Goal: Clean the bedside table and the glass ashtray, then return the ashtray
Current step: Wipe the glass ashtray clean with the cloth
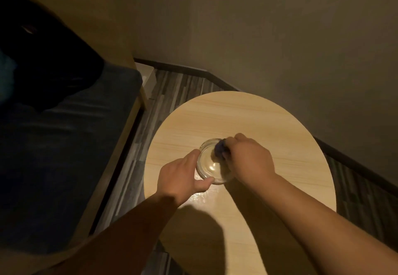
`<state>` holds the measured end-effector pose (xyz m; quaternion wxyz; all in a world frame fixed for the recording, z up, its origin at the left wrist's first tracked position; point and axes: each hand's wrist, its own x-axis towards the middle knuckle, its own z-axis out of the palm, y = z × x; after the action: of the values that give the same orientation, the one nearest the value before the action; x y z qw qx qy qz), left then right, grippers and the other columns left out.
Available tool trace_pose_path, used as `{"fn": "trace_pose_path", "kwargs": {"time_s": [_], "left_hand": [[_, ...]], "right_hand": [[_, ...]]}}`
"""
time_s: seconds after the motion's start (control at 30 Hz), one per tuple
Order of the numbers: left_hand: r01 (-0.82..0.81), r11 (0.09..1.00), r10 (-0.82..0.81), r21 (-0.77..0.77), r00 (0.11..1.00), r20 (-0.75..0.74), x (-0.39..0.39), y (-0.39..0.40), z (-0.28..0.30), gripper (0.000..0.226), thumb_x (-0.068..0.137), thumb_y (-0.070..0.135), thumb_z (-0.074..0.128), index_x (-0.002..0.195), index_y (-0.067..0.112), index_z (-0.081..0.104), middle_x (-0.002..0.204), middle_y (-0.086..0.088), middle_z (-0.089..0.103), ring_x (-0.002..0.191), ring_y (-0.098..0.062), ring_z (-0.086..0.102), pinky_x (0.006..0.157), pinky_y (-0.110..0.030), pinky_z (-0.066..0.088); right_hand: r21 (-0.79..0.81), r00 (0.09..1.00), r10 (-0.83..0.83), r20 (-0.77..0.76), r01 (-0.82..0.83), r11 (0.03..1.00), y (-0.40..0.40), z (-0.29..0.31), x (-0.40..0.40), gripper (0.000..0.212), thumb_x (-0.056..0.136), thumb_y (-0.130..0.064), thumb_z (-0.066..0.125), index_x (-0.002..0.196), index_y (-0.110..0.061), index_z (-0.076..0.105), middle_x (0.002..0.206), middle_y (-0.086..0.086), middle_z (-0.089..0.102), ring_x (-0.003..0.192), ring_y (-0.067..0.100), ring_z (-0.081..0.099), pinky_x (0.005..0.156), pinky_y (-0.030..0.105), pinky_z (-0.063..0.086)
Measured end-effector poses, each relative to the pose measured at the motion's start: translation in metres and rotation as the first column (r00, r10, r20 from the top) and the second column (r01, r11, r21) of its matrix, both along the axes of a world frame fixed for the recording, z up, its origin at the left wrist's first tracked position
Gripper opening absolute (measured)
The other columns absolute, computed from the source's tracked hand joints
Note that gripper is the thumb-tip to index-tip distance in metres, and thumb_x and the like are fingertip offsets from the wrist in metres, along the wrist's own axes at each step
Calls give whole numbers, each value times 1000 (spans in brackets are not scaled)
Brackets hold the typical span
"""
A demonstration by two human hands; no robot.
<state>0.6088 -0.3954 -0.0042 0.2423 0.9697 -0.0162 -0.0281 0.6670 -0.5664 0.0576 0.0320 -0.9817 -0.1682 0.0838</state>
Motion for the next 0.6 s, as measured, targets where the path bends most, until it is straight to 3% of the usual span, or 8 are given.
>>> {"fn": "trace_pose_path", "kwargs": {"time_s": [0.07, 0.13, 0.17, 0.2, 0.27, 0.37, 0.53, 0.6], "left_hand": [[-2, 1000, 2, -2, 1000, -5, -1, -1, 1, 60, 72, 69, 57, 115, 29, 42, 81, 16, 46, 77, -14, 58, 61, -30, 43], [-15, 1000, 15, -1, 1000, -8, -1, -2, 2, 61, 73, 68, 59, 116, 29, 43, 81, 15, 44, 77, -14, 58, 61, -30, 42], [-23, 1000, 23, -1, 1000, -14, -2, -2, 3, 62, 73, 67, 59, 118, 29, 43, 81, 15, 44, 78, -14, 58, 62, -29, 42], [-29, 1000, 29, -3, 999, -22, -3, -3, 4, 63, 73, 67, 60, 120, 29, 43, 82, 16, 45, 79, -14, 59, 63, -29, 42], [-36, 999, 36, -18, 999, -30, -3, -3, 5, 65, 74, 66, 60, 124, 28, 42, 83, 16, 47, 81, -15, 59, 62, -29, 40], [-37, 999, 36, -23, 998, -46, -2, -3, 4, 65, 75, 66, 59, 124, 28, 41, 83, 14, 52, 79, -15, 59, 63, -30, 42], [80, 997, -79, 15, 996, -26, -3, 0, 1, 60, 75, 66, 57, 119, 27, 44, 86, 11, 57, 78, -17, 57, 62, -33, 43], [115, 993, -114, 39, 993, -22, -5, 1, -1, 59, 74, 67, 55, 116, 27, 44, 83, 8, 58, 75, -19, 56, 60, -34, 41]], "right_hand": [[271, 955, -293, -50, 296, 916, -24, 1, -5, 16, 93, -34, 50, 103, -23, 57, 94, -1, 58, 81, 22, 57, 62, 36, 48], [521, 784, -521, -338, 617, 590, -34, -2, -4, 15, 95, -31, 49, 94, -18, 55, 89, 4, 62, 76, 22, 57, 67, 38, 47], [558, 724, -528, -443, 684, 470, -32, -7, -2, 15, 96, -30, 48, 93, -17, 54, 88, 6, 62, 77, 22, 57, 69, 39, 47], [565, 721, -491, -489, 691, 452, -29, -12, 1, 15, 97, -30, 47, 94, -18, 55, 89, 5, 63, 78, 23, 58, 70, 39, 47], [557, 791, -355, -498, 606, 568, -21, -17, 8, 21, 98, -33, 43, 100, -20, 59, 90, 2, 65, 81, 21, 60, 70, 36, 46], [525, 839, -238, -488, 501, 689, -20, -19, 15, 35, 99, -39, 39, 83, -18, 61, 75, 4, 64, 68, 23, 59, 64, 34, 42], [539, 846, -334, -416, 525, 659, -23, -27, -17, 37, 99, -37, 40, 73, -17, 58, 67, 5, 61, 60, 19, 56, 52, 29, 37], [571, 823, -426, -376, 567, 593, -20, -38, -36, 37, 99, -36, 39, 72, -18, 57, 67, 9, 60, 58, 19, 55, 48, 26, 36]]}}
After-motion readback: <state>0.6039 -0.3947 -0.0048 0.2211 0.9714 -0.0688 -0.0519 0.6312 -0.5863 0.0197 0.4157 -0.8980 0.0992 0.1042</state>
